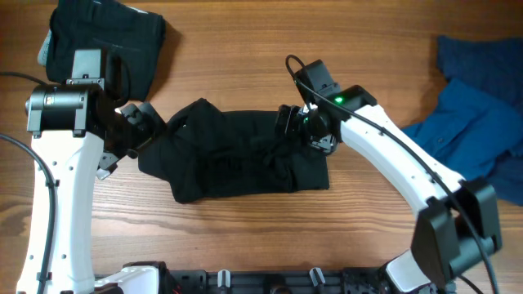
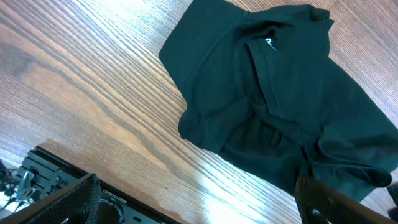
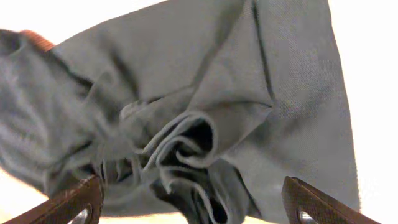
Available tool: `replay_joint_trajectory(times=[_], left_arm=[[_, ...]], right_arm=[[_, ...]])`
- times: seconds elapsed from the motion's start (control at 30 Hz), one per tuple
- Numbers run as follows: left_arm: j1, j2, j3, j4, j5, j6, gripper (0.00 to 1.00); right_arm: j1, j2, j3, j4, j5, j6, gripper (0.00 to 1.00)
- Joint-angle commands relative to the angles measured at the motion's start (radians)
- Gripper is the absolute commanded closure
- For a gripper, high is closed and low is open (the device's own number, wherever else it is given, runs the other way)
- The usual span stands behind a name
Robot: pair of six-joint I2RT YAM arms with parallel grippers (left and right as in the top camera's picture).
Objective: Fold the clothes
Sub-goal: 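Fold the strip's right end leftward toward the center with the right gripper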
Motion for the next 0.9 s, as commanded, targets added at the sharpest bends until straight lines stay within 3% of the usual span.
replay_joint_trajectory(times=[0.0, 0.17, 0.2, 0.33, 0.53, 0.6, 0.87], left_arm=[[0.007, 0.0, -0.006, 0.0, 0.0, 0.016, 0.0], [0.007, 0.0, -0.006, 0.001, 0.0, 0.016, 0.0], [0.007, 0.0, -0.006, 0.001, 0.0, 0.016, 0.0], [0.007, 0.0, -0.006, 0.001, 0.0, 0.016, 0.0], [0.007, 0.0, -0.006, 0.004, 0.0, 0.016, 0.0], [0.007, 0.0, -0.006, 0.005, 0.0, 0.016, 0.0], [0.007, 0.0, -0.006, 0.008, 0.0, 0.016, 0.0]], right_arm=[[0.004, 0.061, 0.008, 0.031, -0.058, 0.098, 0.11], [0.004, 0.131, 0.008, 0.06, -0.082, 0.157, 0.2], [0.004, 0.148, 0.008, 0.089, -0.103, 0.157, 0.28], [0.004, 0.165, 0.008, 0.131, -0.114, 0.172, 0.41], [0.011, 0.166, 0.008, 0.192, -0.137, 0.174, 0.86], [0.025, 0.166, 0.008, 0.221, -0.145, 0.173, 0.96], [0.125, 0.166, 0.008, 0.459, -0.25, 0.156, 0.96]])
